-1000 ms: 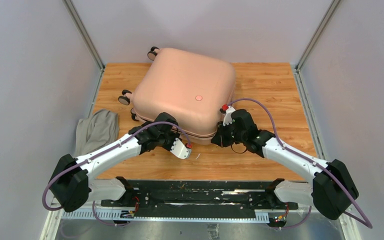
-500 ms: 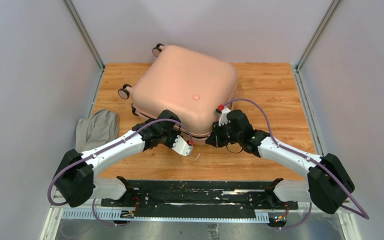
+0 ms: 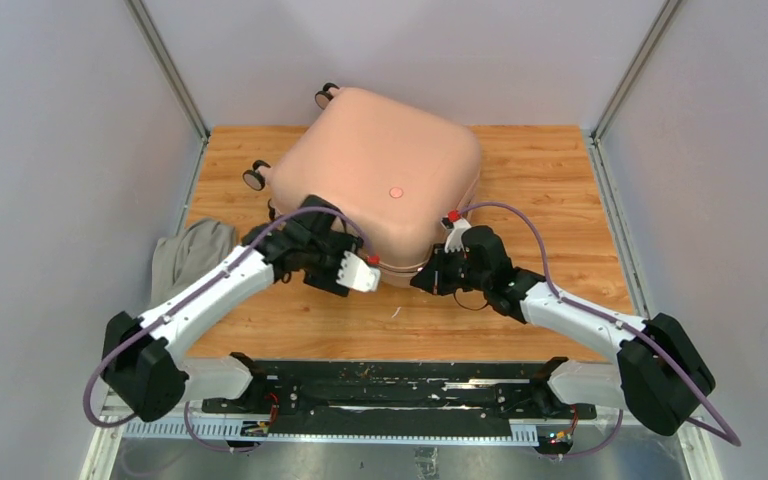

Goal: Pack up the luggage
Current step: Zip the luggage at the center of the board.

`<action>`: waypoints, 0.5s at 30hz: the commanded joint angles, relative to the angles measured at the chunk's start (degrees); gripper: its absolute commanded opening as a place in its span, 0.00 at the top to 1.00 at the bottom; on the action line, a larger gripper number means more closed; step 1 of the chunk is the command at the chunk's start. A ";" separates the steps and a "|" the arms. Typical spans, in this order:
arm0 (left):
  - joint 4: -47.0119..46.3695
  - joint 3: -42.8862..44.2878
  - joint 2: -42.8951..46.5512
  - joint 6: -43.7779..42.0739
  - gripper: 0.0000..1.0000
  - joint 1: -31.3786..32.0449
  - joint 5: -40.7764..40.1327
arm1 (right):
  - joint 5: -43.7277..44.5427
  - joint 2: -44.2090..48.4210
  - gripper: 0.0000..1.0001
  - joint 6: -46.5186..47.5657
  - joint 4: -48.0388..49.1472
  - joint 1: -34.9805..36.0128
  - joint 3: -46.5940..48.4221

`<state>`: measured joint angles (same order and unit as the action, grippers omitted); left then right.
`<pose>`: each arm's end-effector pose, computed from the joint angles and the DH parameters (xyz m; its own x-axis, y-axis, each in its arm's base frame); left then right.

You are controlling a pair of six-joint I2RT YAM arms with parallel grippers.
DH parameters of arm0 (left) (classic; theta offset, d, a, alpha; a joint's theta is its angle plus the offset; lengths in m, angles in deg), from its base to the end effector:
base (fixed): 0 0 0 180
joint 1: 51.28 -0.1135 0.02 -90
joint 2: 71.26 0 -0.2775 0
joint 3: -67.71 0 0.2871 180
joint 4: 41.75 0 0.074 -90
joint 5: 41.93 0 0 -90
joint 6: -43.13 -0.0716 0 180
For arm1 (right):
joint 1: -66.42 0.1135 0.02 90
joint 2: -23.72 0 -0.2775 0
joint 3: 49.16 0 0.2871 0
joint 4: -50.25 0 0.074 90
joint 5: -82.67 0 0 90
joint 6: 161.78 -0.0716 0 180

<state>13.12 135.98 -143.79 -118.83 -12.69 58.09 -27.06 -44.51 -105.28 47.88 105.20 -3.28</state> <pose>0.2245 -0.1951 0.2328 0.4426 0.8447 -0.3009 0.8497 -0.2879 0.4416 0.2273 0.2137 0.2029 -0.7292 0.0806 -0.6796 -0.5110 0.5963 0.6191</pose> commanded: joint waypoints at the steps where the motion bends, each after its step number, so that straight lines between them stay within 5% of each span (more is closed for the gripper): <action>1: 8.01 7.19 2.71 -1.74 0.26 -13.34 1.98 | -1.70 4.07 1.00 -1.75 7.37 -0.80 -0.04; 5: 9.11 19.73 -4.02 -1.68 0.16 -27.02 4.52 | -1.54 5.48 1.00 -1.31 6.27 -1.36 -0.53; 7: 9.41 25.11 -8.75 -1.47 0.02 -31.30 4.64 | -1.54 5.93 1.00 -1.35 6.14 -1.60 -0.76; 15: 9.36 35.68 -21.95 -5.19 0.00 -38.39 8.17 | -1.81 7.66 1.00 -1.26 4.66 -1.87 -0.92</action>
<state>20.09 169.09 -162.02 -120.69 -49.93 62.90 -26.82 -41.31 -106.08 48.05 104.20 -4.81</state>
